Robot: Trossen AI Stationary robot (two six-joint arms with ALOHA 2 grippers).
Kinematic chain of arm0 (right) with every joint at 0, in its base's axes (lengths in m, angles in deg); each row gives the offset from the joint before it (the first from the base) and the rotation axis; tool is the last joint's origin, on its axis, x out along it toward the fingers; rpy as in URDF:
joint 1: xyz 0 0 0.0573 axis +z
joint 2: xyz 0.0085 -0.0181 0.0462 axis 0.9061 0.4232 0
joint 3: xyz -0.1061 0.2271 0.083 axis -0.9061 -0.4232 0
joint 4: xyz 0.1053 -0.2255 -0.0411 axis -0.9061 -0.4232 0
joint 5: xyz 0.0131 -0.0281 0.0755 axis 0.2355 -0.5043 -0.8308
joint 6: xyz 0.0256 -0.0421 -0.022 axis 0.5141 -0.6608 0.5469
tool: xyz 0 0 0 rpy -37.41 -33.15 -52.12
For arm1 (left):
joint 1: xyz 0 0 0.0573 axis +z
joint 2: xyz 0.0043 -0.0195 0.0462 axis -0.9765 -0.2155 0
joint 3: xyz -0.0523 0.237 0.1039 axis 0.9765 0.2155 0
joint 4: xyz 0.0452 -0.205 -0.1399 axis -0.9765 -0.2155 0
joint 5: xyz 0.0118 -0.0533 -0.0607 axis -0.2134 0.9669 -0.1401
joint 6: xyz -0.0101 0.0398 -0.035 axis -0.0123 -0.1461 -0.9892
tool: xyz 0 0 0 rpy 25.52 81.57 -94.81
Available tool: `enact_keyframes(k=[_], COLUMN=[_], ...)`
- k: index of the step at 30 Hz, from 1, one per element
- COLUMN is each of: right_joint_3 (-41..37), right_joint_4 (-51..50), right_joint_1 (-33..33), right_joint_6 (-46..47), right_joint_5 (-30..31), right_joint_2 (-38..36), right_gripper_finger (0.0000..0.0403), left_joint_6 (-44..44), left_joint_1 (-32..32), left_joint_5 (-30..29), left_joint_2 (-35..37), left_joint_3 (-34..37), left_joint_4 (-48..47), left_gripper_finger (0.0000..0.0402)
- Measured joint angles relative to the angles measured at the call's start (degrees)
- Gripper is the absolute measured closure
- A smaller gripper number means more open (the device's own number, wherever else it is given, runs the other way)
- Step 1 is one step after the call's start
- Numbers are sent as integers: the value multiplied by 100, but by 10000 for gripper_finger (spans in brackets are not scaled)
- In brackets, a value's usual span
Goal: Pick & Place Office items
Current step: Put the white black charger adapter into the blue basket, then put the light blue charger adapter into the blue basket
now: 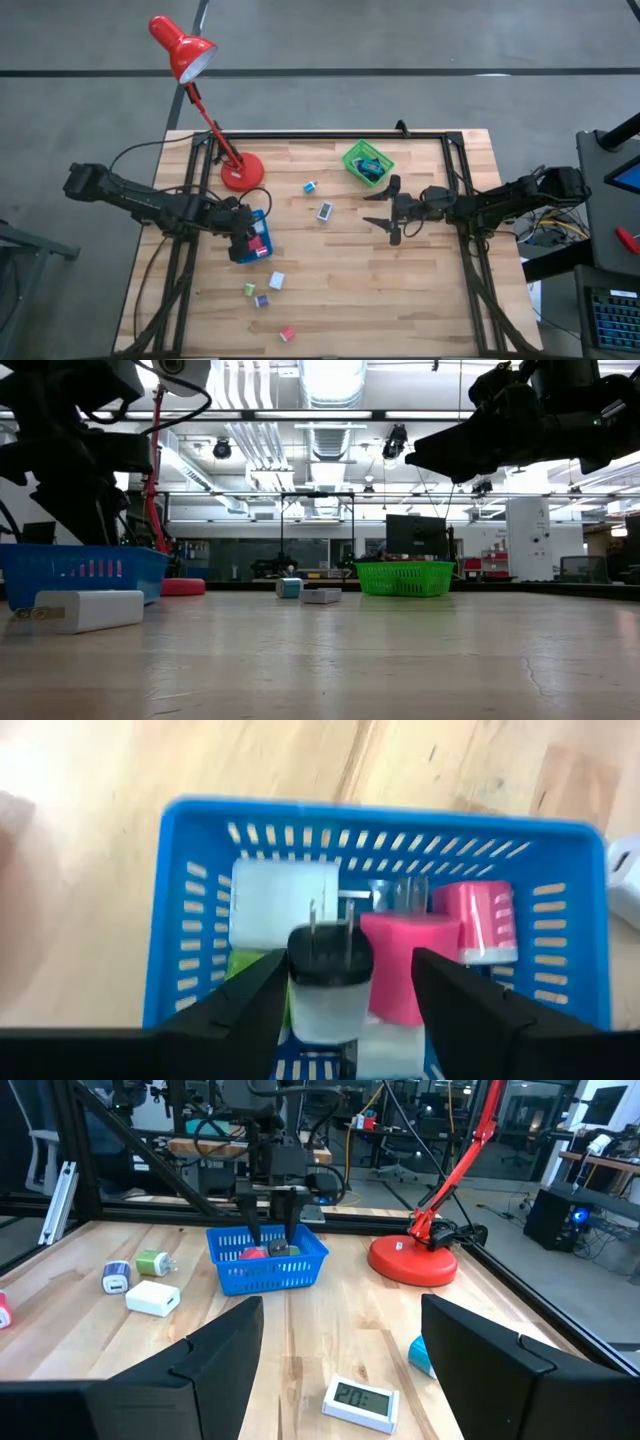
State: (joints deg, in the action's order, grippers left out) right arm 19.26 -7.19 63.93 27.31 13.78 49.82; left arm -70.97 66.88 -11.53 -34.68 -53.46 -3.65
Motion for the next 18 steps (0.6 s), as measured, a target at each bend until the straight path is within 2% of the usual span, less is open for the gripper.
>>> enact_keyframes(k=[7,18], right_joint_3=[0,0], right_joint_4=[-2,-2], right_joint_1=[0,1], right_joint_6=[0,-2], right_joint_5=[0,0], right_joint_2=[0,0], right_gripper_finger=[140,140], left_joint_6=[428,1534], left_joint_1=[0,0], left_joint_5=[-596,-1579], left_joint_2=[4,10], left_joint_3=[-227,-171], left_joint_4=[318,2484], left_gripper_finger=[180,180])
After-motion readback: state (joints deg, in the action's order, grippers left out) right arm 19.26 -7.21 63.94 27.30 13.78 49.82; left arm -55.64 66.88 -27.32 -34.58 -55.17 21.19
